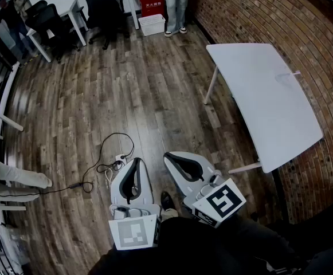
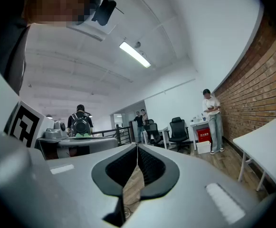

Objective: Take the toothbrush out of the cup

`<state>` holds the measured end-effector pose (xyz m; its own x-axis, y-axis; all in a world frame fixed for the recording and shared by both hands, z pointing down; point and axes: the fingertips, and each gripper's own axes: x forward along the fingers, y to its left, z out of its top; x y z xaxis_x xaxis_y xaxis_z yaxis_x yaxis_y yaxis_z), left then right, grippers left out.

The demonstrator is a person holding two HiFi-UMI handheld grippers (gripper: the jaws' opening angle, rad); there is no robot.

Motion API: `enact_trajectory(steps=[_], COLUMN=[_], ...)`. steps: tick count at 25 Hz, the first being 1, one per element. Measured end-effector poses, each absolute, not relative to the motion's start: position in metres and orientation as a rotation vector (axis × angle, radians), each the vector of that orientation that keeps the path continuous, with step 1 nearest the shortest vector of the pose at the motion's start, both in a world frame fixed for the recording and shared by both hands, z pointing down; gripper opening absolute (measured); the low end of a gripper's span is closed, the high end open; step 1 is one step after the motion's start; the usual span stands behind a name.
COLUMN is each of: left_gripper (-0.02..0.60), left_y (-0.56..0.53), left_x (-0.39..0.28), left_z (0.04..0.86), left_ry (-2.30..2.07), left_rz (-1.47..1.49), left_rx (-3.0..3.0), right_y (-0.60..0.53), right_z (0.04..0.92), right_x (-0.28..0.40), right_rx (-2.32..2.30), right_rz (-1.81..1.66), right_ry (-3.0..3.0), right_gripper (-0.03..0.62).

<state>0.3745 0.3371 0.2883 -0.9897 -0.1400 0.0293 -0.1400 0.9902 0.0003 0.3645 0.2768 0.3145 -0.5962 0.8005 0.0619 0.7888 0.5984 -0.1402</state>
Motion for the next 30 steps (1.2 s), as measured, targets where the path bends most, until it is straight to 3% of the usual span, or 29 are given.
enact_trajectory(steps=[18,30], left_gripper=[0.008,0.008], left_y=[0.396,0.419], left_x=[0.279,0.171], left_z=[0.315,0.316], left_ry=[-3.025,-3.004], left_rz=[-0.049,-0.010], left_rx=[0.268,0.247], right_y=[0.316,0.343], right_z=[0.315,0.313], right_x=[0.265,0.154], right_rx=[-1.221,-1.269], right_rz=[0.141,0.128], right_ry=[-2.751,-2.728], right_gripper=[0.002,0.002])
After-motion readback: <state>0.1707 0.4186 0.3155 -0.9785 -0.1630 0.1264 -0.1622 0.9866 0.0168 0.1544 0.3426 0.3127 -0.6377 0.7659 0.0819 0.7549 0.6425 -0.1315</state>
